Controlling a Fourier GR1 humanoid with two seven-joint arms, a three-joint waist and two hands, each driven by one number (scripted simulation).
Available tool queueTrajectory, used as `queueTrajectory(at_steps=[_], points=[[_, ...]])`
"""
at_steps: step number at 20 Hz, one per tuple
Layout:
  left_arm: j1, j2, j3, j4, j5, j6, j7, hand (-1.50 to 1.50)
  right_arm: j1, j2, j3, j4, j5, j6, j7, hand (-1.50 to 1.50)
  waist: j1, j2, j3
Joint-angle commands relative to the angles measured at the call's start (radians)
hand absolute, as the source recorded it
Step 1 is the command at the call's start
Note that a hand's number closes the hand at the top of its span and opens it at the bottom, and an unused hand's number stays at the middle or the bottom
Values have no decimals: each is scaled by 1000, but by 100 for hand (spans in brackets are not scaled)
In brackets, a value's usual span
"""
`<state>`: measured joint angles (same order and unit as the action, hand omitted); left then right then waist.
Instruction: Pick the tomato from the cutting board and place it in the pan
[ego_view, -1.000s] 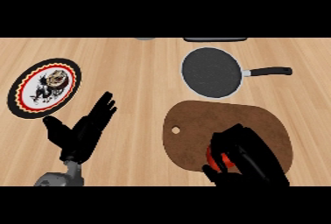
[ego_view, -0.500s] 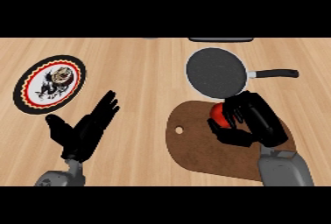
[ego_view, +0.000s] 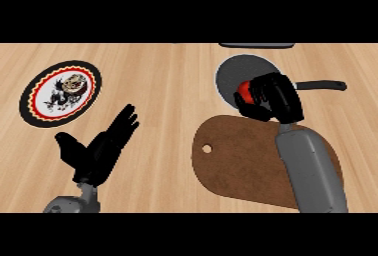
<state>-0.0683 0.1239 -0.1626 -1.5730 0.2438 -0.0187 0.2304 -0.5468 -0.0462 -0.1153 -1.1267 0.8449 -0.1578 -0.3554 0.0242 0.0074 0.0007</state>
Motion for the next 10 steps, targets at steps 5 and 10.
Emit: queueTrajectory(at_steps=[5,10], points=[[-19,-30,-17,48,-16,-14,-35,0,-301,-49,-189,487,-68,-226,-133,150,27,13,1],[-54,-18,-5,69,-20,-29,-32,0,-397,-97,-256,672,-100,-303,-226,150,39,21,1]])
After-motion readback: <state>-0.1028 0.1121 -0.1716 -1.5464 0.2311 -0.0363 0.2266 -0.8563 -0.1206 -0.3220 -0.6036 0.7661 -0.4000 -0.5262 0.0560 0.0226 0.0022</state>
